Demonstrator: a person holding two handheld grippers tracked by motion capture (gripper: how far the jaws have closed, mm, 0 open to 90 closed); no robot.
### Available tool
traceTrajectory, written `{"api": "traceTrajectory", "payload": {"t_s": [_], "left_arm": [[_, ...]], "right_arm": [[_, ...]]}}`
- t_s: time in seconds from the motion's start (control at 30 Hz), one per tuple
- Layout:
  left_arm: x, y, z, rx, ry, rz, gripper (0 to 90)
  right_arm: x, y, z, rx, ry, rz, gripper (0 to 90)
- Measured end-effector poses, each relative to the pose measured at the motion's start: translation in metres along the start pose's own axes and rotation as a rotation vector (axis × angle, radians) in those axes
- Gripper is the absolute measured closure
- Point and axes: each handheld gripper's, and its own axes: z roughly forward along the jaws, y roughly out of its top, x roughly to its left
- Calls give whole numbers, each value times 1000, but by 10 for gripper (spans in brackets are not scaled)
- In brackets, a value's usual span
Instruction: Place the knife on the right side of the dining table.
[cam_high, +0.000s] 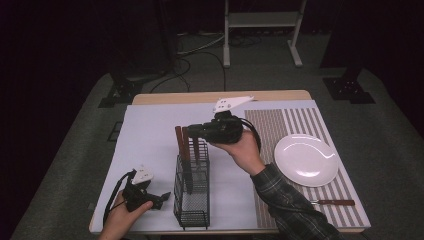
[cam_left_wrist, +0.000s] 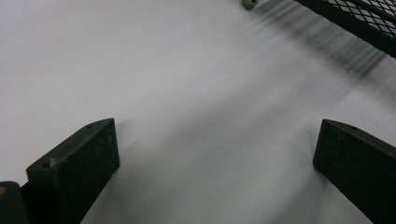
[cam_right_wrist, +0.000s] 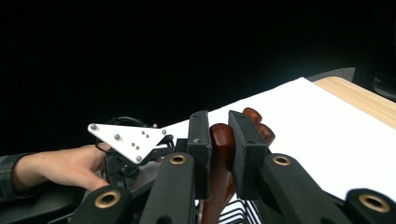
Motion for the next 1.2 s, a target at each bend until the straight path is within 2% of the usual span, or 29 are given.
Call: {"api": "traceTrajectory", "payload": {"t_s": [0.07, 0.47, 1.2], "left_arm": [[0, 0, 0, 0, 0, 0, 0], [0, 0, 0, -1, 0, -1, 0], [0, 0, 0, 2, -1, 2, 0]], "right_arm": [[0, 1, 0, -4, 9, 2, 793], [3, 10, -8, -34, -5, -14, 795], [17, 50, -33, -115, -20, -71, 795]]}}
